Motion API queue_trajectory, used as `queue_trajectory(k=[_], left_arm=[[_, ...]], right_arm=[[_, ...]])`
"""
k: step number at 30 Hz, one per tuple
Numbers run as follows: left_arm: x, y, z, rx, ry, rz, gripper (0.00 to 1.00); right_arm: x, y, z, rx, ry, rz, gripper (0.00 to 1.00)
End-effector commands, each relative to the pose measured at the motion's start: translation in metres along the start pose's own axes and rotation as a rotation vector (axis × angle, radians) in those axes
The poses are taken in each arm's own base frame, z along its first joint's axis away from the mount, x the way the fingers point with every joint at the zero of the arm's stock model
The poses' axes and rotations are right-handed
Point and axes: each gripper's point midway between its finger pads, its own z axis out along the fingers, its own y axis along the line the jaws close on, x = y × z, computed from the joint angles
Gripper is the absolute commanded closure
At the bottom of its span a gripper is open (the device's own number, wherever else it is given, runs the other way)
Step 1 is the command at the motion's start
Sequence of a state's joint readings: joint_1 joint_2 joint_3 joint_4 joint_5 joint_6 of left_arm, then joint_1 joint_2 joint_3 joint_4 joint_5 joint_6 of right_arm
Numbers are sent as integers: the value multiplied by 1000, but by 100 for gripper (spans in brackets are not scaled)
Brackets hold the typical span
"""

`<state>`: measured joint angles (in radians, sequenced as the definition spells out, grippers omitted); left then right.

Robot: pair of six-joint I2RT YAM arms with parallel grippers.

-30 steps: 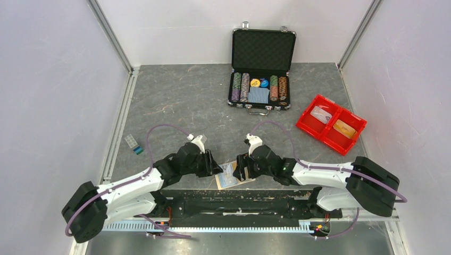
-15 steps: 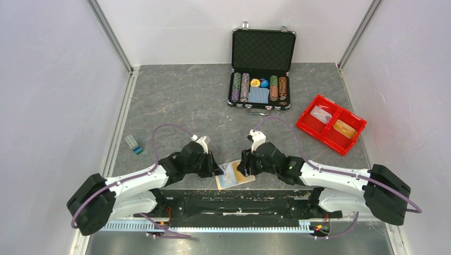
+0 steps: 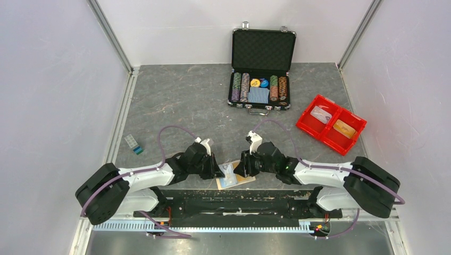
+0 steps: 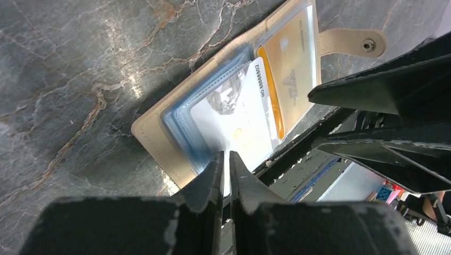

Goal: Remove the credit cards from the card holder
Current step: Remove the credit card from the card holder.

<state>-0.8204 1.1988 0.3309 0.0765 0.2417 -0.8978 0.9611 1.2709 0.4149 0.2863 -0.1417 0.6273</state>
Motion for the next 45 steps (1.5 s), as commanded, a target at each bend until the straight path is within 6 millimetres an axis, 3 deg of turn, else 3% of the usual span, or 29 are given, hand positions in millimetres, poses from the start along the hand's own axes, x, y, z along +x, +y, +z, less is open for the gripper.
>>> queue_trajectory(k=[1,8,19,24,35,45], left_arm=[[4,10,5,-15,2,32,86],[7,15,4,-26,4,29,86],[10,20,3,-31,3,26,85],[10,20,3,-32,2,27,85],[11,22,4,-37,5,28,85],[12,19,5,-26,12,23,85]], right_arm=[[-3,11,5,-86,-17,17,60],[13,7,12,-113,23,56,62],[20,-1,17,-96,38,57,63],[21,-2,17,-105,35,67,66],[13,5,10,-188,-27,106,84],[14,14,8,-259,-30,145,83]])
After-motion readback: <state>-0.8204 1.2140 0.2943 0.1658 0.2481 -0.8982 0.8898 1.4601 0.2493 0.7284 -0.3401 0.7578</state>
